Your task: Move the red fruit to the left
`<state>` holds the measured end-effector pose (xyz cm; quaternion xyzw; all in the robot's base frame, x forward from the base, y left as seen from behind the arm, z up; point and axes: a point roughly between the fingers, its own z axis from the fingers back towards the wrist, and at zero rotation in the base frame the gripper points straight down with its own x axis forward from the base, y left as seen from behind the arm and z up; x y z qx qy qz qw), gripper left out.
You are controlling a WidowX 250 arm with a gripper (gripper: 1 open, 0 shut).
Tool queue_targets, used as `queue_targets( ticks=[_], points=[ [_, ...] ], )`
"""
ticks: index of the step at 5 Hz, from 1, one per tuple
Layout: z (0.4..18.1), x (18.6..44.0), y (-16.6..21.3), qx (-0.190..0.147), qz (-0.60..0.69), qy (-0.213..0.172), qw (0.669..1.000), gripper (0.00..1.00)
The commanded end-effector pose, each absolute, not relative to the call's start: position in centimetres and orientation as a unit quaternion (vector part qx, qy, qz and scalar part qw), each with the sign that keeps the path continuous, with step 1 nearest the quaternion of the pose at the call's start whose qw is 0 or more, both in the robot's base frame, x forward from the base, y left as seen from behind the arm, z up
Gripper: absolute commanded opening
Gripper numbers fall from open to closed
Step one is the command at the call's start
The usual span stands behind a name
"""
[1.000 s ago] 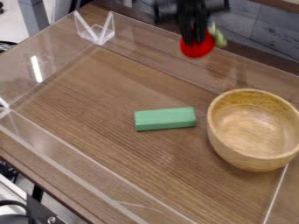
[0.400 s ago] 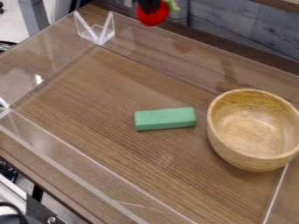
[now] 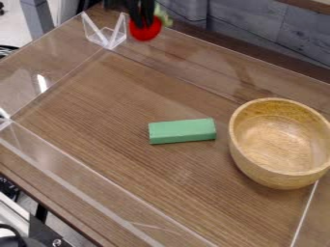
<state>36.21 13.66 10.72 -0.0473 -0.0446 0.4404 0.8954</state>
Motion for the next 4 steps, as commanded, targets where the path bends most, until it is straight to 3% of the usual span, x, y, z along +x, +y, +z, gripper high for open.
queue_targets(
  ticks=[1,2,3,4],
  points=[
    [9.9,35.4,15.2,-0.028,0.429,-0.072,0.900,0.00],
    [8.2,34.2,15.6,-0.012,0.424,-0.068,0.903,0.00],
    [7.5,33.0,15.8,0.001,0.416,-0.068,0.907,1.00],
    [8.2,32.9,15.0,0.004,0.445,-0.060,0.894,1.00]
  ],
)
